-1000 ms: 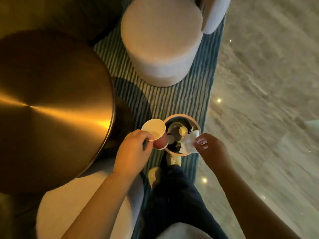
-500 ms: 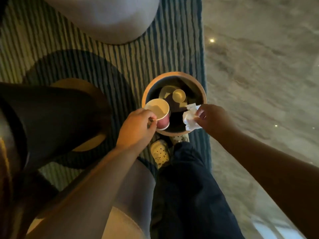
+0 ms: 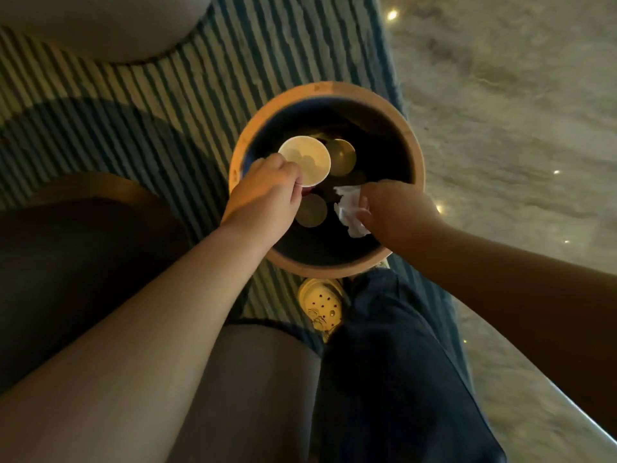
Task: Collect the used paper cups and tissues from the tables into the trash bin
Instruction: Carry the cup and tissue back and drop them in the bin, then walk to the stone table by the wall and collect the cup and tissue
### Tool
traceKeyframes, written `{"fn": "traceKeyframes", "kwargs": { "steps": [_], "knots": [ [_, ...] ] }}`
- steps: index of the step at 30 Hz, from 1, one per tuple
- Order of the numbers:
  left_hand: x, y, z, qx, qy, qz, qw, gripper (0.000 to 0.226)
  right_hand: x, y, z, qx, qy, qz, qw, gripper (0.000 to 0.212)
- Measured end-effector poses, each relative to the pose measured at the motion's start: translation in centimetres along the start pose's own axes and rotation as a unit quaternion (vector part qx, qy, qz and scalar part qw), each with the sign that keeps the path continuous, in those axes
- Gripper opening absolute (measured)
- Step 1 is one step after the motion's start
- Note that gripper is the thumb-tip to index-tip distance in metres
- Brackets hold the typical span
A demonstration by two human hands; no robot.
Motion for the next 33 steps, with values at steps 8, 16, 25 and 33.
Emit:
{"fn": "traceKeyframes", "kwargs": {
  "steps": [8, 16, 25, 33],
  "knots": [
    [1.7, 1.2, 0.2, -0.135, 0.062, -0.015, 0.989, 0.030, 1.6, -0.5, 0.5, -0.024, -0.082, -0.025, 0.996, 0.036],
    [-8.2, -3.4, -4.9, -0.090, -0.030, -0.049, 0.994, 0.035, -6.3, 2.8, -7.9, -0.105, -0.229, 0.009, 0.968, 0.041],
    [-31.6, -14.6, -17.4, -0.075, -0.247, -0.056, 0.965, 0.044, -24.2, 13.5, -30.0, -0.245, -0.436, 0.084, 0.862, 0.044],
    [-46.0, -23.1, -37.6, -0.201, -0.410, 0.022, 0.889, 0.044, -30.7, 19.8, -53.7, -0.411, -0.471, 0.022, 0.780, 0.048]
  ]
}}
Point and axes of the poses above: each hand's wrist, its own z-axis towards the middle knuckle, its own x-axis out of the palm, y = z × x, the point moved 4 cm from there along z, towards the middle knuckle, and after that the axes turned 10 degrees about -z, right-handed, at the moved point
